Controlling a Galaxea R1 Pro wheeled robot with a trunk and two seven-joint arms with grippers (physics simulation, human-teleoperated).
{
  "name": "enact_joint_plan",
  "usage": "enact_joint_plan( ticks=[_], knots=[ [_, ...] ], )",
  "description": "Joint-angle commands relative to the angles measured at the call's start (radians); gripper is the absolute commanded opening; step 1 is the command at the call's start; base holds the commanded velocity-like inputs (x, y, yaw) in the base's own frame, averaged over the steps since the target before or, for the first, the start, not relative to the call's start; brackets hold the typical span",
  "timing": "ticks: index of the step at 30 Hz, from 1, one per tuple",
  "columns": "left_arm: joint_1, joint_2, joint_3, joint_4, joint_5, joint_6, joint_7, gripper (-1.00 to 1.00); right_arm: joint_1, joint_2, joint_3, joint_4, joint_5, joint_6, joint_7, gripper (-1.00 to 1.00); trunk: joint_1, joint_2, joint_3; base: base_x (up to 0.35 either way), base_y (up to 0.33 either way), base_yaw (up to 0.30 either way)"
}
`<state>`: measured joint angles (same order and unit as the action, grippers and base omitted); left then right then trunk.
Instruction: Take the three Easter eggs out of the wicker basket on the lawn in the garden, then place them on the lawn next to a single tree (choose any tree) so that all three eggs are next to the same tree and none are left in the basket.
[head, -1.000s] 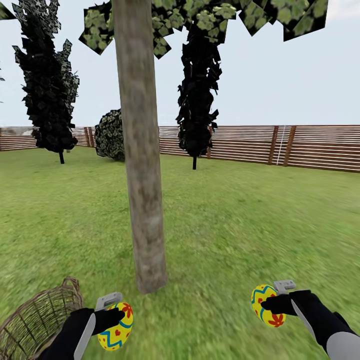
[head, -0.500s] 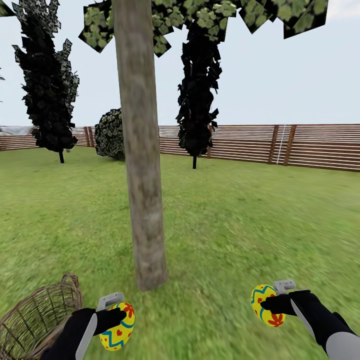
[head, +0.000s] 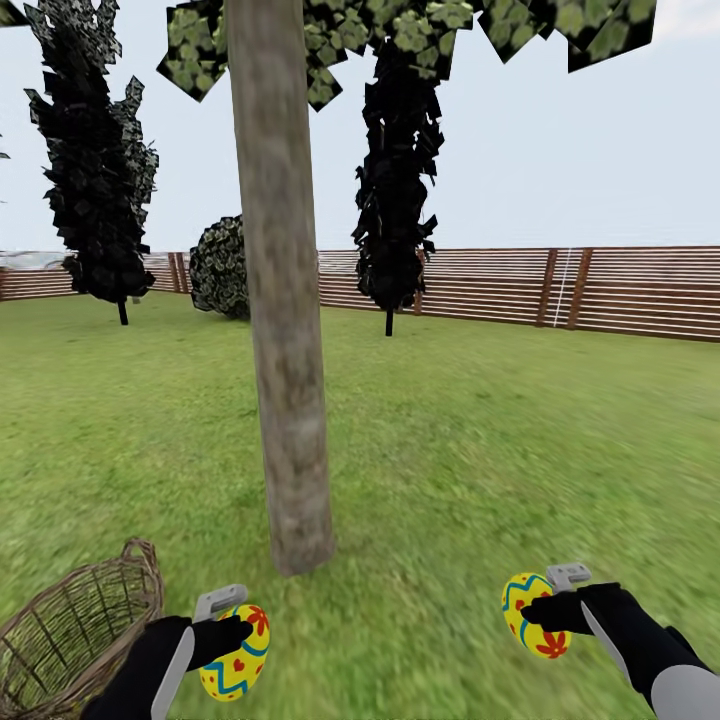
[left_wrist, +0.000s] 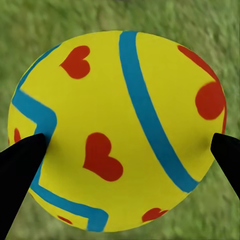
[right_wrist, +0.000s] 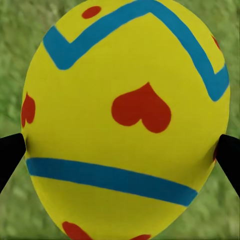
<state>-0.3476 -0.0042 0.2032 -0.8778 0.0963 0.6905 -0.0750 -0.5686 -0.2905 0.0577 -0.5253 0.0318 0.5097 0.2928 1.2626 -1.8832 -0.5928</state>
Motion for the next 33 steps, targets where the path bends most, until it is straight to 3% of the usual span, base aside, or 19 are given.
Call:
enact_joint_plan(
  ticks=[1, 33],
  knots=[
    [-0.001, 0.0, 0.002, -0.001, 0.008, 0.006, 0.001, -1.0, -0.001, -0.001, 0.004, -0.001, 0.003, 0.004, 0.003, -1.0, 0.004, -0.008, -0.004, 0.0, 0.0, 0.0],
    [-0.001, -0.001, 0.002, -0.001, 0.008, 0.006, 0.001, -1.0, -0.001, -0.001, 0.004, 0.001, 0.002, 0.001, 0.003, -1.0, 0.127, -0.232, -0.105, 0.0, 0.0, 0.0]
  ],
)
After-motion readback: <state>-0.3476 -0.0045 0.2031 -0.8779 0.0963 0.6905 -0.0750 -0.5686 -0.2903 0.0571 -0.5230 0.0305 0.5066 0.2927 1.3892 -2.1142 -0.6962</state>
